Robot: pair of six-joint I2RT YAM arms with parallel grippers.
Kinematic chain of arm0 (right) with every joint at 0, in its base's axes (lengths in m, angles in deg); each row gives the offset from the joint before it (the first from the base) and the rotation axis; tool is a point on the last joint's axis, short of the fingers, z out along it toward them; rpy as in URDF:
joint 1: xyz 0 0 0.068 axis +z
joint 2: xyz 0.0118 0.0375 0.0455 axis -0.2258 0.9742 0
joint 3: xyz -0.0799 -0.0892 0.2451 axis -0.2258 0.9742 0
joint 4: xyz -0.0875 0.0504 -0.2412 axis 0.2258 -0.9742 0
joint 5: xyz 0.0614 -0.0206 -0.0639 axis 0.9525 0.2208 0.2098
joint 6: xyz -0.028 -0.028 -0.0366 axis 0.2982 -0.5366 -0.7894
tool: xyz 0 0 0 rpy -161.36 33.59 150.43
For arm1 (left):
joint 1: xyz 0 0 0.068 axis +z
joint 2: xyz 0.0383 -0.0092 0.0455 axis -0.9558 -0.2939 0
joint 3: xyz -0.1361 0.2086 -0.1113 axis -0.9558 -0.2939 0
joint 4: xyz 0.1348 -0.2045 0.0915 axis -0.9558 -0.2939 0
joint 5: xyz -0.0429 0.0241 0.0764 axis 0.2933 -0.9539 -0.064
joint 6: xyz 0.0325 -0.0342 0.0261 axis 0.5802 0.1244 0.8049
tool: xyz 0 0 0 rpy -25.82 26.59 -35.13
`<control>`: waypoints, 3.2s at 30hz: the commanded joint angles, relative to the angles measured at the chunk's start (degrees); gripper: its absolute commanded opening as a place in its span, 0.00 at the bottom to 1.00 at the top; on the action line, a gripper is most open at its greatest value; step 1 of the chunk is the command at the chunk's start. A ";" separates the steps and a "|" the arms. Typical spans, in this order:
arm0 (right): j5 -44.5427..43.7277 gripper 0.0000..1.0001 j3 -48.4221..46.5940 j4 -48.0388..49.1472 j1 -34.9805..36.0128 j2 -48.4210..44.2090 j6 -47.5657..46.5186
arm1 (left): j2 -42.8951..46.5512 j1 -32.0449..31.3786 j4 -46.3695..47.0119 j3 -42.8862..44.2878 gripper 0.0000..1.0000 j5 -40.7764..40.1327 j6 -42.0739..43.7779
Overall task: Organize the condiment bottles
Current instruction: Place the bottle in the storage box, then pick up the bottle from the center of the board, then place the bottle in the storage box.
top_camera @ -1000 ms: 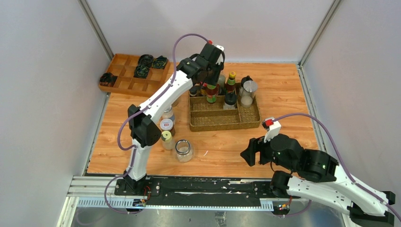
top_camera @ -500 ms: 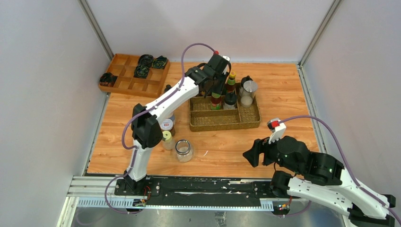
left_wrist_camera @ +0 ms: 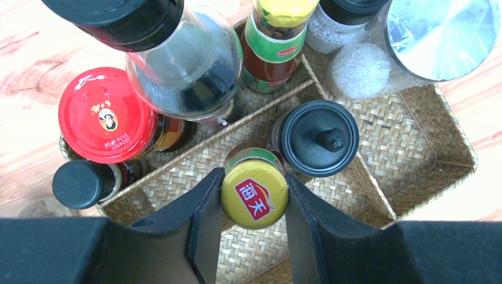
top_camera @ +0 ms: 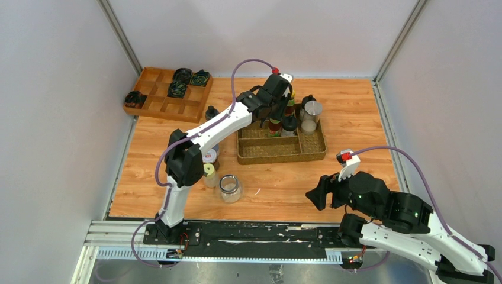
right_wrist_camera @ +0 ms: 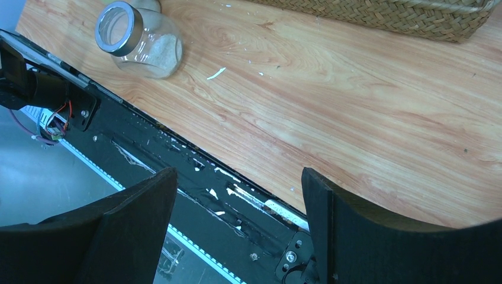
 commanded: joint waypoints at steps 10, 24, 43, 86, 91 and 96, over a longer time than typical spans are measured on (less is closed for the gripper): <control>-0.61 0.82 0.53 -1.15 0.85 0.80 0.54 | 4.06 -0.64 2.03 0.00 0.87 0.85 1.14; 0.69 0.82 2.52 0.61 0.82 0.65 1.00 | 24.10 20.51 -6.06 -15.05 0.85 -6.05 -3.33; 2.07 0.82 2.95 1.96 0.85 2.33 0.86 | 10.51 28.17 -2.08 -24.87 0.99 1.47 -6.97; 3.02 0.82 2.95 3.01 0.82 2.61 1.24 | 23.92 16.74 -16.68 -7.63 0.43 8.08 0.55; 3.51 0.82 3.24 2.96 0.83 2.21 1.70 | 20.87 11.03 -16.36 -9.35 0.43 5.92 -1.25; 3.90 0.82 4.44 2.85 0.85 0.54 2.58 | 16.49 7.57 -14.25 -8.58 0.42 4.33 -2.40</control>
